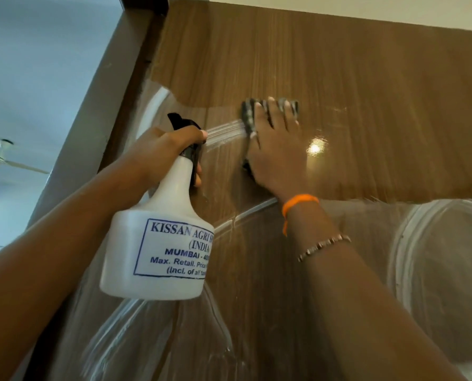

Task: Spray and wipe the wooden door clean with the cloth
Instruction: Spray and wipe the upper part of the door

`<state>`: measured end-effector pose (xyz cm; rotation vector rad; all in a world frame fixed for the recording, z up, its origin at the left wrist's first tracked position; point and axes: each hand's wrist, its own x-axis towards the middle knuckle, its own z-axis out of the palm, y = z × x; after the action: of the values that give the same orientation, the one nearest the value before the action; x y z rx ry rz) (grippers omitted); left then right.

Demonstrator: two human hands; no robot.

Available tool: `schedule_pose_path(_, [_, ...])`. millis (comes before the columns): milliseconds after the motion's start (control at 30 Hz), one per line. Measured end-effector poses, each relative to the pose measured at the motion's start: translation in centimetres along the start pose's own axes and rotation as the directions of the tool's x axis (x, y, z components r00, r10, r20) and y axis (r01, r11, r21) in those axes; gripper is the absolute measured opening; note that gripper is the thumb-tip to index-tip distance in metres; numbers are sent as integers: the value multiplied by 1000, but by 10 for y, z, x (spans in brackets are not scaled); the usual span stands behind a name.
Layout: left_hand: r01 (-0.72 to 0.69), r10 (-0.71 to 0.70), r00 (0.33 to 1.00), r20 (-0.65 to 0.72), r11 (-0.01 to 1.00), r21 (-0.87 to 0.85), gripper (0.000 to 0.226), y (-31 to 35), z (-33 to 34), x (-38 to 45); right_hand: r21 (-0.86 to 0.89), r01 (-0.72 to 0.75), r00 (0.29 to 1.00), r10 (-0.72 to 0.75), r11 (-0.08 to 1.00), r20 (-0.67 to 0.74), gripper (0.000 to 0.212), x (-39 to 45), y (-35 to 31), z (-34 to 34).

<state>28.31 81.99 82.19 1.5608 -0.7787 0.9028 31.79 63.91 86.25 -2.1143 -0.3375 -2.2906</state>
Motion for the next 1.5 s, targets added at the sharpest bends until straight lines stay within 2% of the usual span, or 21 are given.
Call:
schedule_pose_path(167, [1,-1,1000,-27,1000,-1,40,-11,-14,-1,0,185,978,-184,983,95,53,66,-12,12])
schedule_pose_path(267, [-8,9,1000,-30,1000,8,43,-14,-22,-4,71,356,918,-363,932,161,52,64,-7,6])
schedule_pose_path(367, [-29,29,999,-46,1000,0,46,-14,-33,-11,198,550,782,-583,811,218,54,32,-7,-3])
schedule_pose_path(467, [-22,21,997,-79,1000,-15,47,-12,-41,-19,279,703,607,-756,655,245,54,-2,-9,-8])
schedule_pose_path(533, [-23,21,996,-87,1000,-19,45,-12,-43,-24,288,774,500,-824,563,267,52,-13,-6,-10])
schedule_pose_path(567, [-22,19,996,-86,999,-29,44,-13,-44,-26,288,784,483,-832,549,272,52,-11,-6,-12])
schedule_pose_path(600, [-17,14,996,-83,999,-41,43,-13,-44,-28,285,773,499,-821,567,278,52,-5,-6,-13])
schedule_pose_path(700, [-11,7,996,-87,999,-42,42,-13,-50,-30,260,626,668,-678,735,308,57,37,-14,-7])
schedule_pose_path(800, [-6,10,993,-113,999,33,45,-15,-58,-29,211,498,815,-537,841,219,54,83,-27,8])
schedule_pose_path(900, [-12,18,992,-127,999,48,46,-15,-63,-30,138,395,893,-415,908,173,49,101,-40,20])
schedule_pose_path(967, [-13,16,990,-140,1000,27,42,-16,-67,-32,144,421,881,-442,895,169,50,95,-46,20])
schedule_pose_path(1033, [-10,11,988,-156,1000,11,38,-18,-73,-35,176,498,829,-525,849,192,51,75,-51,17])
schedule_pose_path(1100, [-3,0,986,-164,1000,-20,35,-20,-78,-40,215,572,757,-610,792,235,53,42,-56,16])
schedule_pose_path(1200, [-10,7,989,-151,1000,-21,34,-23,-80,-45,274,714,620,-763,645,182,56,-7,-68,13])
schedule_pose_path(1267, [-8,8,991,-130,1000,-3,33,-26,-77,-45,296,756,555,-811,584,183,56,-9,-68,14])
schedule_pose_path(1367, [9,-10,994,-112,1000,-8,39,-31,-79,-42,353,676,597,-762,646,252,54,19,-69,13])
schedule_pose_path(1500, [25,-27,994,-110,1000,-15,37,-39,-85,-38,289,534,763,-600,795,240,49,81,-78,25])
